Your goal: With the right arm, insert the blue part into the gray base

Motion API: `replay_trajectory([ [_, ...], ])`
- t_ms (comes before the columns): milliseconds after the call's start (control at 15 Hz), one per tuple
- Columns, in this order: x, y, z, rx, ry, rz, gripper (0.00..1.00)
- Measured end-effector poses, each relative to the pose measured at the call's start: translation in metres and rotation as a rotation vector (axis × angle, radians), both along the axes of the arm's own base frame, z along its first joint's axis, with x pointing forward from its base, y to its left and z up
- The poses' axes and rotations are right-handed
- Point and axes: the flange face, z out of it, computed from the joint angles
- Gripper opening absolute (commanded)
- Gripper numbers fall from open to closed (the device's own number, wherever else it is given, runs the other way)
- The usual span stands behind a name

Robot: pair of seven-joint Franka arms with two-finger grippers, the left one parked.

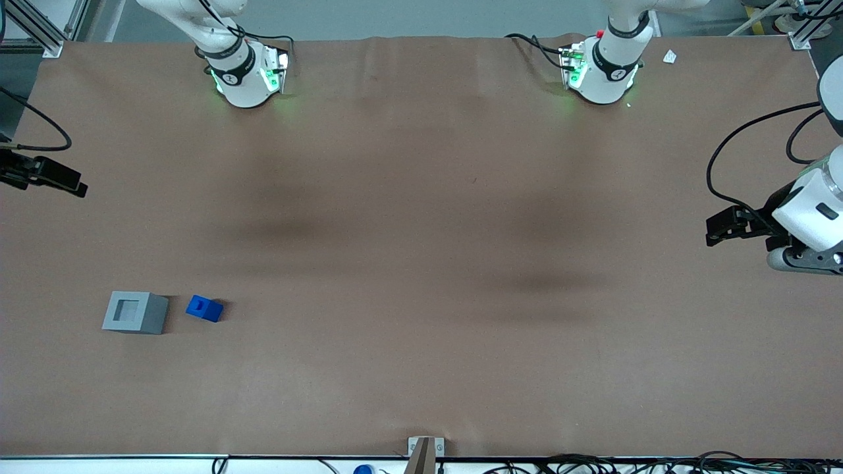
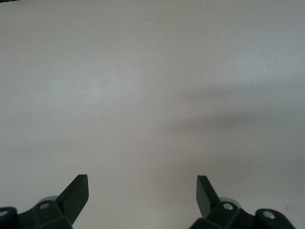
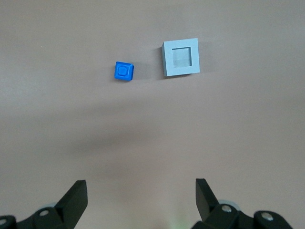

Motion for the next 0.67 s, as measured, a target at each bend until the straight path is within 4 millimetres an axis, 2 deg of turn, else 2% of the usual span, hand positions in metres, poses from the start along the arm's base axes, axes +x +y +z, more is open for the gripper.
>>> replay_trajectory([
  [400,0.0,0.001,0.001,0.0,-0.001,0.001,1.0],
  [667,0.0,-0.016,0.003,0.0,-0.017,-0.028,1.0],
])
